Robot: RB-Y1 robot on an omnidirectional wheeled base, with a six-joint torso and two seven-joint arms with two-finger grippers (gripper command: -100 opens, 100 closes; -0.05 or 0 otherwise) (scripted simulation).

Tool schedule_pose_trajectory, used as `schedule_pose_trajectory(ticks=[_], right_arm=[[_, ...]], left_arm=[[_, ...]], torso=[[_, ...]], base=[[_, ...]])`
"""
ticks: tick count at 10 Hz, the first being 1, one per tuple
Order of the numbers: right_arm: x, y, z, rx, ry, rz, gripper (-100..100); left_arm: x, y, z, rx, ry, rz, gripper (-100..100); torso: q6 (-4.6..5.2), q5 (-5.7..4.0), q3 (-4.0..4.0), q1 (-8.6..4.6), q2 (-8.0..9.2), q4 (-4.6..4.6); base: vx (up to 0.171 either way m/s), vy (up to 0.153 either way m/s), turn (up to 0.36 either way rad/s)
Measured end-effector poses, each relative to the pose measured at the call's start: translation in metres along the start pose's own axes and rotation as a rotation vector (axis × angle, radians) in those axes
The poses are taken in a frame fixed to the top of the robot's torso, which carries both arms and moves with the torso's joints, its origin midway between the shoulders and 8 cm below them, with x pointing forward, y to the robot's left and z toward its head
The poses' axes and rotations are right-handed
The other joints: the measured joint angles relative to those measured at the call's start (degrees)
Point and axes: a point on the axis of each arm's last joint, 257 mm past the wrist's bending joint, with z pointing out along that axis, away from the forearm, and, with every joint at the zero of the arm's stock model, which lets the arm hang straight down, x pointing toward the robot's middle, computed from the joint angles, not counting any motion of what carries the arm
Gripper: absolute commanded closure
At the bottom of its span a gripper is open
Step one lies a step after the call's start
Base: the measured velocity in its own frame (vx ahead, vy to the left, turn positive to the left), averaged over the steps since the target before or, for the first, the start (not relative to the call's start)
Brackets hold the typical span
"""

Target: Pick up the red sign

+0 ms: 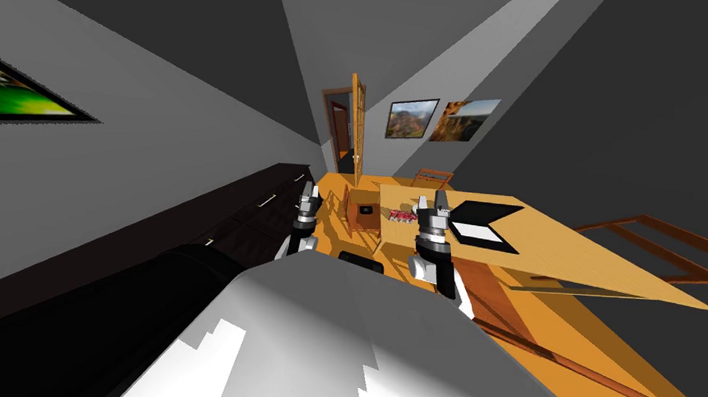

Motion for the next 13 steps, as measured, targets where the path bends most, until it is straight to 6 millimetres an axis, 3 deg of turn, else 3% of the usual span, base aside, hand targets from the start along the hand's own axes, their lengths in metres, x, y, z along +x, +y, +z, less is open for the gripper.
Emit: schedule_pose_trajectory(ticks=[5,7,11,13], right_arm=[[0.051,-0.012,0.013,-0.036,0.125,-0.063,-100],[0.086,-0.024,0.014,-0.052,0.215,-0.109,-100],[0.137,-0.029,0.021,-0.110,0.353,-0.185,-100],[0.161,-0.032,0.016,-0.140,0.425,-0.226,-100]], left_arm=[[0.000,0.000,0.000,0.000,0.000,0.000,0],[0.000,0.000,0.000,0.000,0.000,0.000,0],[0.000,0.000,0.000,0.000,0.000,0.000,0],[0.000,0.000,0.000,0.000,0.000,0.000,0]], torso=[[0.04,-0.07,-0.09,-0.33,-0.16,-0.03],[0.01,-0.03,-0.12,-0.14,-0.20,-0.04],[0.03,-0.05,-0.13,-0.24,-0.23,-0.05],[0.04,-0.06,-0.09,-0.29,-0.16,-0.04]], base=[[-0.015,0.080,0.113],[0.002,0.115,0.143],[0.014,0.093,0.103],[0.003,0.074,0.108]])
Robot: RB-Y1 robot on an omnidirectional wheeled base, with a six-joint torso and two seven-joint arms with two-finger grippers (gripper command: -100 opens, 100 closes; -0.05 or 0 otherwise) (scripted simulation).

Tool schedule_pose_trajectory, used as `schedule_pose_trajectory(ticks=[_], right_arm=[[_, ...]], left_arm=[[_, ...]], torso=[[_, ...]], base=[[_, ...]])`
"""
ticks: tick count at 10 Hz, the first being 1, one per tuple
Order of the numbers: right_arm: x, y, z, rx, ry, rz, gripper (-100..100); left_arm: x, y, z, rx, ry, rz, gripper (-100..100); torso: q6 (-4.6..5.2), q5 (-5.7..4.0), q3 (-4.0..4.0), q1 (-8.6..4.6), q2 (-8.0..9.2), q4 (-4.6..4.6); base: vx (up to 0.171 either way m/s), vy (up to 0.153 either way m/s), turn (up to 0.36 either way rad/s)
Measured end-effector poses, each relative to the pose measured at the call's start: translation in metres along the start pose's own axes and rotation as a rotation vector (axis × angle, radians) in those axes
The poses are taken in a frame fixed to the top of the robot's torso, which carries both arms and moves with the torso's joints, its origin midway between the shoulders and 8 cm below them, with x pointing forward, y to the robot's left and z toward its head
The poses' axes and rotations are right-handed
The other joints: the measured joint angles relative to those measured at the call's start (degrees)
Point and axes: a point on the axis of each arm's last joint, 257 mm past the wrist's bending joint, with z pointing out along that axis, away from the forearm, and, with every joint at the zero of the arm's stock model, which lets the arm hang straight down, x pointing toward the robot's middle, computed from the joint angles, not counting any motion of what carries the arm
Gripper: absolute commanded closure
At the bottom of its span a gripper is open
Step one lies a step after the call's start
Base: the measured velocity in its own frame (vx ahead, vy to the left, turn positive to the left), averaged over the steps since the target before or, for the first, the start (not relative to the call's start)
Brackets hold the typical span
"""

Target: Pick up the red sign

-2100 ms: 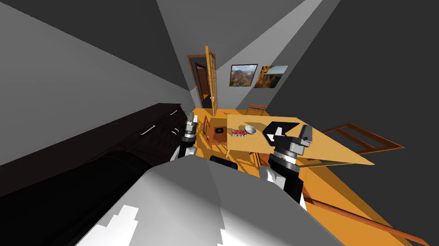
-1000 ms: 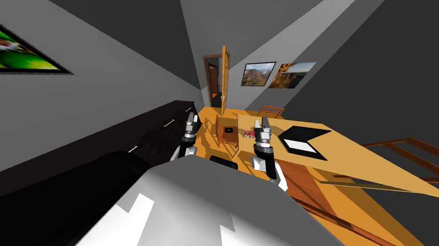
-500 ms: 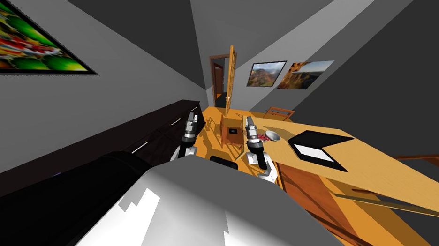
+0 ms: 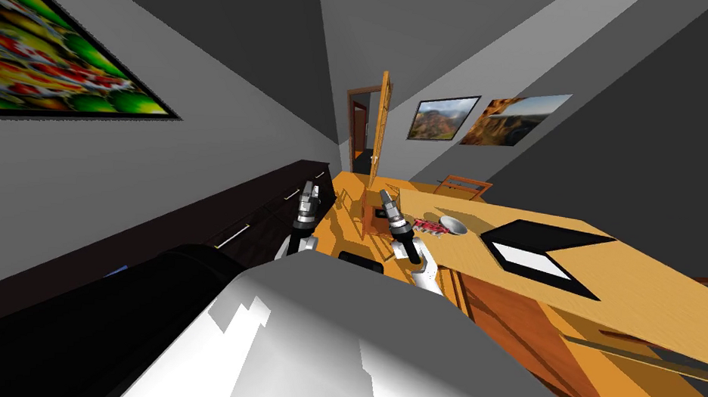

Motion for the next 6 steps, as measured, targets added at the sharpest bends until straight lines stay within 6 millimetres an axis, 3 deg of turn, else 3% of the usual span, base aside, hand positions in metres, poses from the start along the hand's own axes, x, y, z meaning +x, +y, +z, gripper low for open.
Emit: schedule_pose_trajectory(ticks=[6], right_arm=[[0.068,-0.005,0.011,-0.069,0.193,-0.114,-100]], left_arm=[[0.000,0.000,0.000,0.000,0.000,0.000,0]], torso=[[0.04,-0.03,-0.04,-0.16,-0.07,-0.02]], base=[[0.026,0.060,0.092]])
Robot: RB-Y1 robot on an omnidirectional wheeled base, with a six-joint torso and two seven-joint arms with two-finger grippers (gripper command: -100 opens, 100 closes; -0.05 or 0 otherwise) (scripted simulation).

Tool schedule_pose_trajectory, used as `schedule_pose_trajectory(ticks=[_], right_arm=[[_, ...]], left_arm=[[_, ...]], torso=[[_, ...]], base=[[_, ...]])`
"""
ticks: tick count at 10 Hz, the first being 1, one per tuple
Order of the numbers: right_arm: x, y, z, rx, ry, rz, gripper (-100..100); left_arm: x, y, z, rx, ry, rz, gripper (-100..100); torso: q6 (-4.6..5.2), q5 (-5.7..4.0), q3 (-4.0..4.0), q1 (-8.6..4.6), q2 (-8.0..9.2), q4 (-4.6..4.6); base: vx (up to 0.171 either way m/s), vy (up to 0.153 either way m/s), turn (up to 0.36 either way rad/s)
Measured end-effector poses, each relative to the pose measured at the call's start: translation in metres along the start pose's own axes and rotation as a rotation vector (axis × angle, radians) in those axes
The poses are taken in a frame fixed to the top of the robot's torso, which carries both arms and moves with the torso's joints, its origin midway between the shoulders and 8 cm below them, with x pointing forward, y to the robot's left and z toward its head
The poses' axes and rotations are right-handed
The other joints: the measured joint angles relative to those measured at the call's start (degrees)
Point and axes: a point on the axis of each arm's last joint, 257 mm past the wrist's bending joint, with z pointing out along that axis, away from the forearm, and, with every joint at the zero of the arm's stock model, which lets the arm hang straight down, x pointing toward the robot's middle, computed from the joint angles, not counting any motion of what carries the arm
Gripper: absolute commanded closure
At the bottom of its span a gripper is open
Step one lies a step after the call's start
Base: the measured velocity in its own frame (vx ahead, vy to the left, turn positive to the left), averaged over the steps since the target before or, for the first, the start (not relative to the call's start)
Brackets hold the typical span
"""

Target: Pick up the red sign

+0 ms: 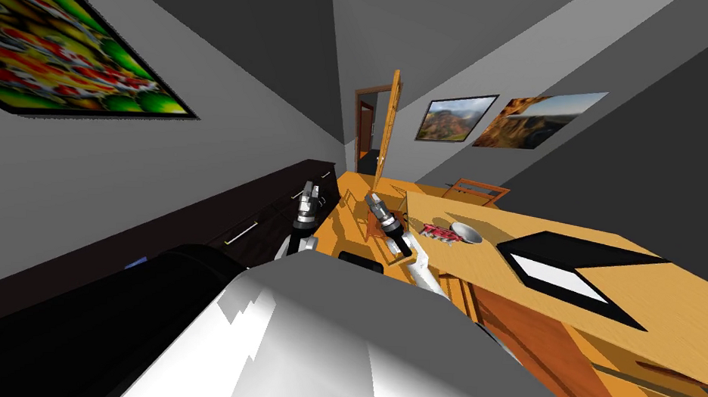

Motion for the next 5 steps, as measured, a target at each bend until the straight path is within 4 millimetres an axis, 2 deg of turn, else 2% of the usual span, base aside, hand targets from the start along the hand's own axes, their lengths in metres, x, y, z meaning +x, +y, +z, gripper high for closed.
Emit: schedule_pose_trajectory(ticks=[2,3,5], right_arm=[[0.026,-0.002,0.001,-0.032,0.086,-0.052,-100],[0.033,-0.006,0.000,-0.028,0.101,-0.057,-100],[0.060,-0.012,-0.002,-0.077,0.215,-0.136,-100]], left_arm=[[0.000,0.000,0.000,0.000,0.000,0.000,0],[0.000,0.000,0.000,0.000,0.000,0.000,0],[0.000,0.000,0.000,0.000,0.000,0.000,0]], torso=[[0.01,0.02,-0.03,0.07,-0.04,-0.01],[0.02,-0.01,0.00,-0.06,0.01,0.00],[-0.01,0.01,-0.06,0.05,-0.12,-0.02]], base=[[0.032,0.044,0.019],[0.036,0.043,0.135],[0.062,0.058,0.117]])
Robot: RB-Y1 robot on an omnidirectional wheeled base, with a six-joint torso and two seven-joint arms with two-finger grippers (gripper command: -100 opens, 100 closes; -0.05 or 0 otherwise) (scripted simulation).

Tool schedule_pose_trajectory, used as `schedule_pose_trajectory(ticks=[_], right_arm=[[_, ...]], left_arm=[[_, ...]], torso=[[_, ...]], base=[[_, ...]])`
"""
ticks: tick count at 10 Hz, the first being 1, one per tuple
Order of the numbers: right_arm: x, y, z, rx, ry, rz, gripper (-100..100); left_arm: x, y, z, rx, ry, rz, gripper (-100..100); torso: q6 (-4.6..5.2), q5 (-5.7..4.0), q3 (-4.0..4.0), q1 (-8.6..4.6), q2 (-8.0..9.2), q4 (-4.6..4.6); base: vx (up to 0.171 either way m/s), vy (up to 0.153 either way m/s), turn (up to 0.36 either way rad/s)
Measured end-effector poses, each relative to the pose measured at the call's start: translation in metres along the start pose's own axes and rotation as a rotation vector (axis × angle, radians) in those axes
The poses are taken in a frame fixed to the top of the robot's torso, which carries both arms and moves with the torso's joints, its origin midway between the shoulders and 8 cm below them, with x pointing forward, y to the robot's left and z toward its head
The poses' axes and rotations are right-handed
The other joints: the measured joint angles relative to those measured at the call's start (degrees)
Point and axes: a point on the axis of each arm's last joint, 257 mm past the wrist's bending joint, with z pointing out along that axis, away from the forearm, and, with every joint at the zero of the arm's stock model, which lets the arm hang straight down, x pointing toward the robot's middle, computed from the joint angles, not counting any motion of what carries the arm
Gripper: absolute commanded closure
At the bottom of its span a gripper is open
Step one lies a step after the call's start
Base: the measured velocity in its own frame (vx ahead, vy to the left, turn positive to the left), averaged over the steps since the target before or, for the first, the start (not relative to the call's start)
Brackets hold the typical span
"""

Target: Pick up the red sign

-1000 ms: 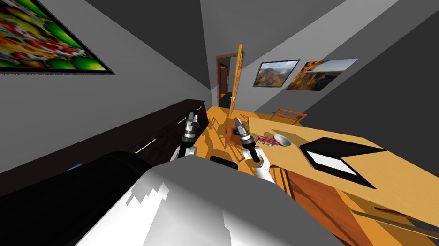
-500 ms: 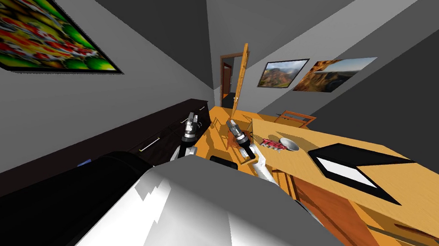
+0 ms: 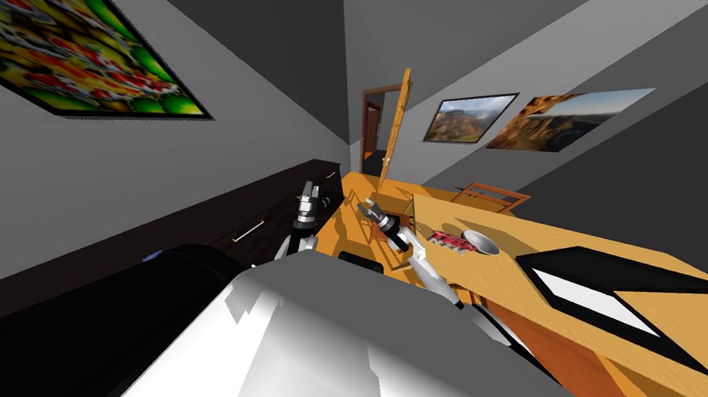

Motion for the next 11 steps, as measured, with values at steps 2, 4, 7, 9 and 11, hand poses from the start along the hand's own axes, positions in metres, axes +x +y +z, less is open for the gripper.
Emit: schedule_pose_trajectory(ticks=[2,4,7,9,11], right_arm=[[0.032,-0.003,-0.005,-0.033,0.106,-0.062,-100],[0.056,-0.007,-0.010,-0.040,0.174,-0.090,-100],[0.093,-0.014,-0.026,-0.092,0.325,-0.182,-100],[0.111,-0.023,-0.036,-0.096,0.382,-0.206,-100],[0.132,-0.036,-0.060,-0.115,0.479,-0.255,-100]], left_arm=[[0.000,0.000,0.000,0.000,0.000,0.000,0],[0.000,0.000,0.000,0.000,0.000,0.000,0],[0.000,0.000,0.000,0.000,0.000,0.000,0],[0.000,0.000,0.000,0.000,0.000,0.000,0],[0.000,0.000,0.000,0.000,0.000,0.000,0]], torso=[[0.00,-0.01,0.00,-0.02,0.00,0.00],[0.04,-0.03,0.08,-0.15,0.16,0.02],[0.03,-0.03,0.04,-0.17,0.07,0.01],[0.05,-0.05,0.08,-0.21,0.16,0.02],[0.05,-0.05,0.07,-0.24,0.13,0.02]], base=[[0.052,0.049,0.080],[0.023,0.021,0.040],[0.044,0.018,0.059],[0.025,0.003,0.032],[0.042,0.002,0.053]])
